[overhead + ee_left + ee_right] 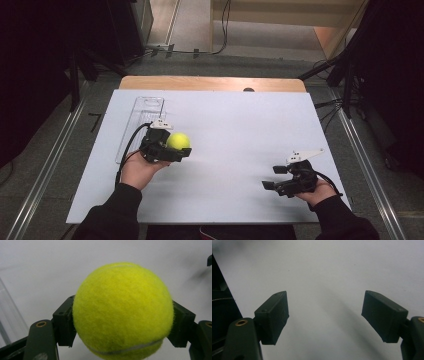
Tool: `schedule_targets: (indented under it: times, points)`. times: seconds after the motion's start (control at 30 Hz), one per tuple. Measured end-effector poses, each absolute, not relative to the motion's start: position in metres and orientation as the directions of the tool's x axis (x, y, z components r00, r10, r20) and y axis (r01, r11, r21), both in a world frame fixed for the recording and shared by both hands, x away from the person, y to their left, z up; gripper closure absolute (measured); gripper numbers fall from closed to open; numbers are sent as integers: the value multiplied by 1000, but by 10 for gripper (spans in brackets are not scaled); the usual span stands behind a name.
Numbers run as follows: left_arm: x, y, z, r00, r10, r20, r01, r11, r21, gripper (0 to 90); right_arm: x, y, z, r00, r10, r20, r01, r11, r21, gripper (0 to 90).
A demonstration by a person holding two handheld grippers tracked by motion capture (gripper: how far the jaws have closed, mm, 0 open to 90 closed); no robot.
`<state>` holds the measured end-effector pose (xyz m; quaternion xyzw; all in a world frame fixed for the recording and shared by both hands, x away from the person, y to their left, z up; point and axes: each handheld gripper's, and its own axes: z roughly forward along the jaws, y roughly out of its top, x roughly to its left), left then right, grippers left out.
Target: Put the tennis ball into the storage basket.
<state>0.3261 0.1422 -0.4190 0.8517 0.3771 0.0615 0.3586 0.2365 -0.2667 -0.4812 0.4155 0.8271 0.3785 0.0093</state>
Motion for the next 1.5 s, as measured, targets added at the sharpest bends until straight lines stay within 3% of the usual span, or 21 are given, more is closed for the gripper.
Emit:
schedule_targets:
  times: [1.5]
  points:
    - [344,200,-404,538,829,-152,669,-310,676,264,236,-267,-481,-651,697,300,683,367,631,197]
